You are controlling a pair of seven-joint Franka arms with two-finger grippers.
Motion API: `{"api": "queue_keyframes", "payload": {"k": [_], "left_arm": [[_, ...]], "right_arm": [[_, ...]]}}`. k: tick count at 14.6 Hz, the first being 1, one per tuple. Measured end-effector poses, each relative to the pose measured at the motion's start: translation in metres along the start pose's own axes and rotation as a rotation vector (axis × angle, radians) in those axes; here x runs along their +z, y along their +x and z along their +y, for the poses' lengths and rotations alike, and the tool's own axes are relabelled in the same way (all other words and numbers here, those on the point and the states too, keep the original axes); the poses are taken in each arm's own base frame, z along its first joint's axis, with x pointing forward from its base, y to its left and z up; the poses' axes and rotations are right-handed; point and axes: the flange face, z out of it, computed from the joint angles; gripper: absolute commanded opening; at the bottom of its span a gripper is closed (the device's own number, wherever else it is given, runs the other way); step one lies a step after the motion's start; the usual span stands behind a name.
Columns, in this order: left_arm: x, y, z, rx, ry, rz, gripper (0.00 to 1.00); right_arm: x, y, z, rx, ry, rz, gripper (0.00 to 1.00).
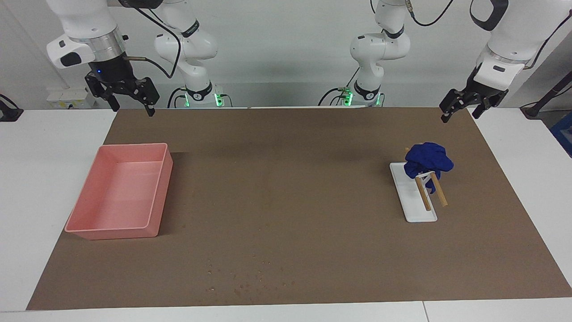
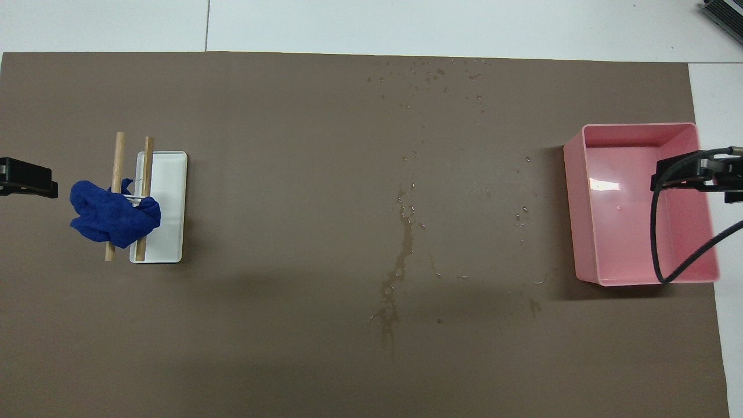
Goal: Wipe water with towel using both arms
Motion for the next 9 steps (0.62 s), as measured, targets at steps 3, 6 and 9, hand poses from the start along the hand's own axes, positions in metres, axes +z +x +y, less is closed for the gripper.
{"api": "queue_keyframes", "payload": {"k": [3, 6, 9], "left_arm": [[0.0000, 0.0000, -0.0001, 0.000, 0.000, 0.000, 1.00], [-0.0001, 0.0000, -0.0004, -0.001, 0.000, 0.000, 1.00], [-0.0002, 0.0002, -0.0004, -0.001, 0.000, 0.002, 1.00]], "right_arm": [[0.0023, -0.0003, -0.0001, 0.000, -0.001, -0.005, 1.00], [0.0048, -0.0008, -0.0006, -0.001, -0.002, -0.011, 1.00], [0.0045, -0.0014, -0.0004, -0.001, -0.002, -0.012, 1.00]]}}
